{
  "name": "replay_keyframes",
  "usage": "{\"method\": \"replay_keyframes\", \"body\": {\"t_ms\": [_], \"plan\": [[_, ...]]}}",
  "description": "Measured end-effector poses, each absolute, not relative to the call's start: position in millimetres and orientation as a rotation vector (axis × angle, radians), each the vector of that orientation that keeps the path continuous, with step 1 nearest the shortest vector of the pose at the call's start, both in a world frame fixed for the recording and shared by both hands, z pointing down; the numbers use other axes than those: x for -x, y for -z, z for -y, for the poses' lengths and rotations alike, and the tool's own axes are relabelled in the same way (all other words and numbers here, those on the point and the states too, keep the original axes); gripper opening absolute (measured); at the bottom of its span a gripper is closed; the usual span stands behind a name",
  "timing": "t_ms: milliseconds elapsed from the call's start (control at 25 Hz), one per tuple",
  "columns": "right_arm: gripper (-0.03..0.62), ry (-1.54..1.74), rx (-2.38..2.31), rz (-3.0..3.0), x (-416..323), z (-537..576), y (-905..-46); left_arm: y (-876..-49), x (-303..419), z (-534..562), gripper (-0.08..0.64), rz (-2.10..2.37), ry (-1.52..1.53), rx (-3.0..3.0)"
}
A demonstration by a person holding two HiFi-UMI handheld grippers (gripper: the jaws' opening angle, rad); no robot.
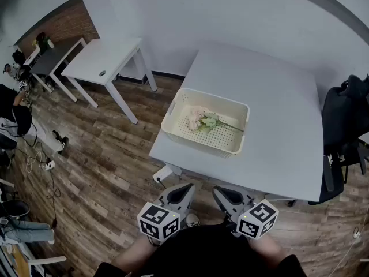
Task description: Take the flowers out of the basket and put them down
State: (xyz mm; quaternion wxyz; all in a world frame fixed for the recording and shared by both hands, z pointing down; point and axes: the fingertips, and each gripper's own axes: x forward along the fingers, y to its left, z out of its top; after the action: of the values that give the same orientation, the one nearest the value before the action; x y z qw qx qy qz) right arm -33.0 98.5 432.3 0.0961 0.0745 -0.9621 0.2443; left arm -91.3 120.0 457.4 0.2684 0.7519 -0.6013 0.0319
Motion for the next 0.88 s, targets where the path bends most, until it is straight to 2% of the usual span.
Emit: {"method": "replay_keyframes", "body": {"t_ms": [880], "plan": [[0.023, -0.798, -0.277, 2.841, 31.7, -102.4, -432.2, -459.4, 94.3, -130.7, 0.006, 1.576, -0.087, -2.049]]}}
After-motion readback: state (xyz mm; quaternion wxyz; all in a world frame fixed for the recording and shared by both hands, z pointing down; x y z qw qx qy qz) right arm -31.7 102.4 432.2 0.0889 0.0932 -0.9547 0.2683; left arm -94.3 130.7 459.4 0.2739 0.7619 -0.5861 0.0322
